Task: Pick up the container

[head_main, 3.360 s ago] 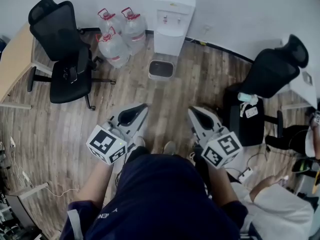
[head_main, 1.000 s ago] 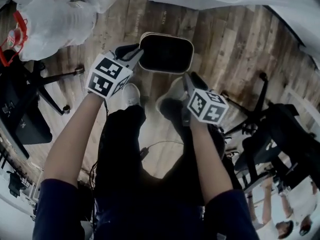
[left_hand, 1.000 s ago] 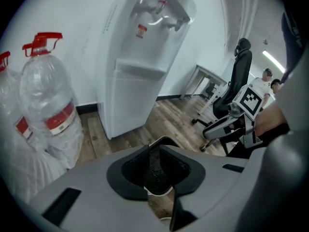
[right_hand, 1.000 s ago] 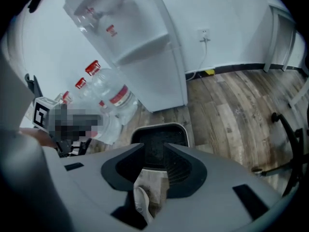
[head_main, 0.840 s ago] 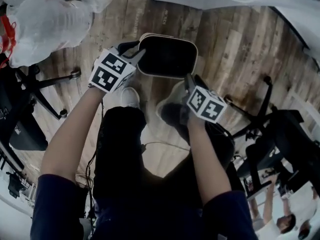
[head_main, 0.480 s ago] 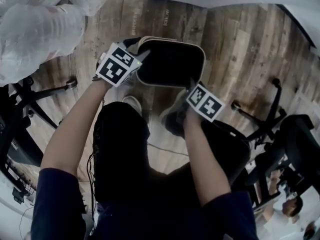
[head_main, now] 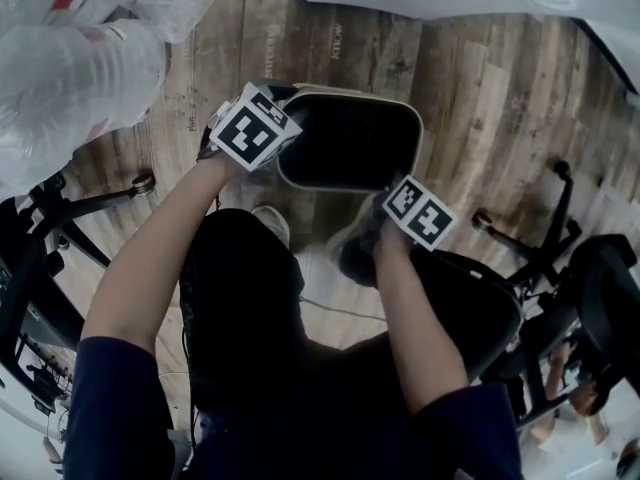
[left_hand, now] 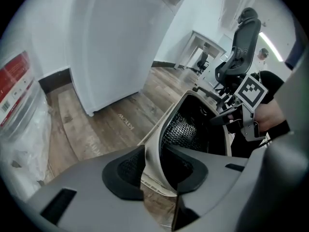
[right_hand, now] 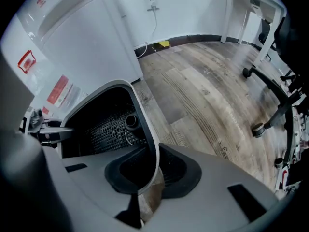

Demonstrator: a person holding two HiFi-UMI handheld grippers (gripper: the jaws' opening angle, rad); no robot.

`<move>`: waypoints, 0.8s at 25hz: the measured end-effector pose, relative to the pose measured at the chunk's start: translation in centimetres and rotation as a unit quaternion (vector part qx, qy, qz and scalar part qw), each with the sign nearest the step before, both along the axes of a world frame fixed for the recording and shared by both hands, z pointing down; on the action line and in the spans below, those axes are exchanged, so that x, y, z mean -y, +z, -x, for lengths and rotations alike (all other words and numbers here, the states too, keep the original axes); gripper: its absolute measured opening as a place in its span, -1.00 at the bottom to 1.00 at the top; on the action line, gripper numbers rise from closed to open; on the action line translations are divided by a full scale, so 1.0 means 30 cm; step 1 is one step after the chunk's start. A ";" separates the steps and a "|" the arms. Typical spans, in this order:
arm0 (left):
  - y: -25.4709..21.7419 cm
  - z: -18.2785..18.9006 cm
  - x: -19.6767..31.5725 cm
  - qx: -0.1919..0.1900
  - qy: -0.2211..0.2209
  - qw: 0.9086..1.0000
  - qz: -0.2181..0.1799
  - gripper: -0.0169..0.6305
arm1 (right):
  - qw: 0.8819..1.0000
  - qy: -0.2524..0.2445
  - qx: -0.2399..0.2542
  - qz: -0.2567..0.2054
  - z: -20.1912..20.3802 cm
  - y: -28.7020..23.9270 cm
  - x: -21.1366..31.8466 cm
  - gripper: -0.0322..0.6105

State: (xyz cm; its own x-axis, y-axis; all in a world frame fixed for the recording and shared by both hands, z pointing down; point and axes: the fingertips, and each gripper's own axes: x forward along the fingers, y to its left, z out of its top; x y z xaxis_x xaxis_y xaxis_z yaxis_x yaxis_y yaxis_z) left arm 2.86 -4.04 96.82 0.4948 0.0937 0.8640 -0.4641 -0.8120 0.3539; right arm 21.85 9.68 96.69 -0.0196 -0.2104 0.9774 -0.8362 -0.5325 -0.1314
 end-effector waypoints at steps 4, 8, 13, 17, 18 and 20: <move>0.006 -0.004 -0.007 0.029 0.012 0.999 -0.004 -0.61 | 1.000 -0.013 0.003 0.006 -0.001 0.008 -0.003 -0.70; -0.006 0.015 -0.016 0.060 0.026 0.998 -0.011 -0.66 | 0.999 -0.034 0.009 0.015 0.008 0.003 0.001 -0.72; -0.138 0.059 -0.013 0.067 0.008 0.998 -0.013 -0.66 | 0.998 -0.063 0.009 0.003 0.028 -0.125 0.046 -0.72; -0.351 0.098 -0.020 0.063 -0.011 0.998 -0.024 -0.65 | 0.997 -0.081 0.005 -0.015 0.043 -0.354 0.075 -0.72; -0.418 0.105 -0.024 0.060 -0.015 0.998 -0.025 -0.65 | 0.996 -0.083 0.005 -0.018 0.047 -0.421 0.078 -0.72; -0.561 0.117 -0.034 0.053 -0.026 0.998 -0.024 -0.65 | 0.996 -0.086 0.006 -0.023 0.055 -0.563 0.076 -0.72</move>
State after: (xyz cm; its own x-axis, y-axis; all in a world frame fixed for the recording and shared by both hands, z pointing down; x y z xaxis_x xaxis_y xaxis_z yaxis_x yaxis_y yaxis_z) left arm -0.66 -3.03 79.98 0.4029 0.0273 0.9148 -0.5385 -0.8012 0.2611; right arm 20.21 7.39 79.79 -0.0708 -0.2481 0.9661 -0.9124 -0.3754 -0.1633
